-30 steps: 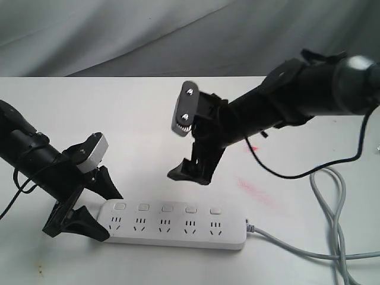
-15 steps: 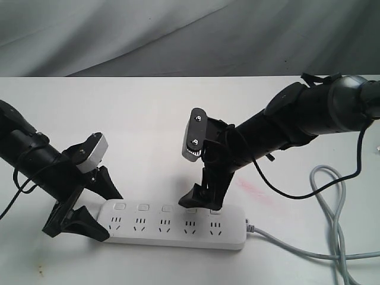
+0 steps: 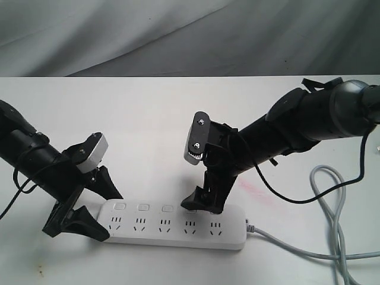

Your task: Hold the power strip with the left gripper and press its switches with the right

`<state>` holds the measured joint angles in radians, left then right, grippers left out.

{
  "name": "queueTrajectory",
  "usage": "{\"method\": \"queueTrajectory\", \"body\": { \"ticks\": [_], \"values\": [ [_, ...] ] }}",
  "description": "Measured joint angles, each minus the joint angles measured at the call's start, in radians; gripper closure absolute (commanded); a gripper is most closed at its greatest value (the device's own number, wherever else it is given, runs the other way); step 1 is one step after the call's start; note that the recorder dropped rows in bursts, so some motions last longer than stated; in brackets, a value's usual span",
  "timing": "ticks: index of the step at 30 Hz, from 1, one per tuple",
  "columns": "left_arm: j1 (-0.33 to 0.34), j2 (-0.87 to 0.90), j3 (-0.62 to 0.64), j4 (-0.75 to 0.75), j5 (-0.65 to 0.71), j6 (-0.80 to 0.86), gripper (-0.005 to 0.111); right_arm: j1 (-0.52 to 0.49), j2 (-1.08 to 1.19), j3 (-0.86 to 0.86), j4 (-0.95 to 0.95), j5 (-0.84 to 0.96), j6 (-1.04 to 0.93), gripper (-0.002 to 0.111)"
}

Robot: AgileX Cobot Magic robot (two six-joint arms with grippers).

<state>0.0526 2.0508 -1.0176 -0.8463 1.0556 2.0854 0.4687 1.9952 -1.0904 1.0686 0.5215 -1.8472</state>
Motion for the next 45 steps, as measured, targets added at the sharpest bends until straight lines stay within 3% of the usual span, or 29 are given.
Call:
{"method": "queueTrajectory", "body": {
  "ticks": [28,35,45],
  "values": [
    [0.000,0.000,0.000,0.000,0.000,0.000,0.107,0.000,-0.060,0.008,-0.049,-0.038,0.080,0.004],
    [0.000,0.000,0.000,0.000,0.000,0.000,0.107,-0.071,-0.177,0.008,-0.063,0.017,0.119,0.004],
    [0.000,0.000,0.000,0.000,0.000,0.000,0.107,-0.084,-0.115,0.088,-0.084,0.005,0.142,0.004]
  ]
}}
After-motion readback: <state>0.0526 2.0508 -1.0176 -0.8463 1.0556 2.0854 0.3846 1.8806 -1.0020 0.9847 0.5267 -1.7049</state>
